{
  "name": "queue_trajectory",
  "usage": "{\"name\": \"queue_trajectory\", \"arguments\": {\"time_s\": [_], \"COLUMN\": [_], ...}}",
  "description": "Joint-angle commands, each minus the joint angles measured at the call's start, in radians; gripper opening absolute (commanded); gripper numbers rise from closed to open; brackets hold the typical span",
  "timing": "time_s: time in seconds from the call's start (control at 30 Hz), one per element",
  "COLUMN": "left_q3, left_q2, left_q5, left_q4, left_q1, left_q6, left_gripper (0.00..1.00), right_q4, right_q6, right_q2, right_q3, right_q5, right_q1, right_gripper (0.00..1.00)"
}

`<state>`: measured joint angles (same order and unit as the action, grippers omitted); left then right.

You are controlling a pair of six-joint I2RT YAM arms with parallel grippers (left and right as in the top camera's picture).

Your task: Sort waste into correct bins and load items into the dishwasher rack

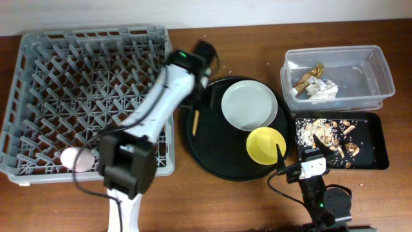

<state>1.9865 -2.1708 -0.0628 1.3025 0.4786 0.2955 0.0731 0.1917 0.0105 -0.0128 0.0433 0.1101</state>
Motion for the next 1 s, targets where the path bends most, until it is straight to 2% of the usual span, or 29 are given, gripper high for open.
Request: {"name": "queue_trajectory", "arguments": {"time_s": [0.0, 0.07, 0.27, 0.3, 0.33, 0.37, 0.4, 0.43, 0.5, 0.57, 0.63, 0.7, 0.77, 0.83, 0.97], "left_q3": [0.116, 0.101, -0.232, -0.237, -0.21, -0.169, -0.125, -0.068, -0.026, -0.036, -0.11, -0.239, -0.433, -0.524, -0.529], "left_q2": [0.119, 0.116, 0.113, 0.113, 0.124, 0.137, 0.152, 0.182, 0.249, 0.252, 0.251, 0.25, 0.245, 0.22, 0.095], "left_q5": [0.117, 0.131, 0.136, 0.129, 0.11, 0.098, 0.103, 0.104, 0.103, 0.072, -0.024, -0.17, -0.405, -0.42, -0.389], "left_q4": [0.077, 0.07, -0.125, -0.123, -0.085, -0.032, 0.01, 0.044, 0.016, -0.018, -0.101, -0.259, -0.554, -0.664, -0.681], "left_q1": [-0.152, -0.214, -0.226, -0.226, -0.224, -0.221, -0.217, -0.202, -0.149, -0.064, 0.008, 0.076, 0.17, 0.229, 0.304], "left_q6": [0.086, 0.085, 0.033, 0.032, 0.032, 0.032, 0.032, 0.028, 0.029, 0.029, 0.029, 0.029, 0.029, 0.098, 0.13], "left_gripper": [0.0, 0.0, 0.01, 0.15, 0.44, 0.55, 0.57, 0.57, 0.61, 0.61, 0.6, 0.6, 0.6, 0.5, 0.41], "right_q4": [0.0, 0.0, 0.0, 0.0, 0.0, 0.0, 0.0, 0.0, 0.0, 0.0, 0.0, 0.0, 0.0, 0.0, 0.0], "right_q6": [0.003, 0.003, 0.003, 0.003, 0.003, 0.003, 0.003, 0.003, 0.003, 0.003, 0.003, 0.003, 0.003, 0.003, 0.003], "right_q2": [-0.007, -0.007, -0.007, -0.007, -0.007, -0.007, -0.007, -0.007, -0.007, -0.007, -0.007, -0.007, -0.007, -0.007, -0.007], "right_q3": [0.007, 0.007, 0.007, 0.007, 0.007, 0.007, 0.007, 0.007, 0.007, 0.007, 0.007, 0.007, 0.007, 0.007, 0.007], "right_q5": [0.002, 0.002, 0.002, 0.002, 0.002, 0.002, 0.002, 0.002, 0.002, 0.002, 0.002, 0.002, 0.002, 0.002, 0.002], "right_q1": [-0.006, -0.006, -0.006, -0.006, -0.006, -0.006, -0.006, -0.006, -0.006, -0.006, -0.006, -0.006, -0.006, -0.006, -0.006], "right_gripper": [0.98, 0.98, 0.98, 0.99, 0.98, 0.98, 0.98, 0.98, 0.98, 0.98, 0.98, 0.98, 0.98, 0.98, 0.98]}}
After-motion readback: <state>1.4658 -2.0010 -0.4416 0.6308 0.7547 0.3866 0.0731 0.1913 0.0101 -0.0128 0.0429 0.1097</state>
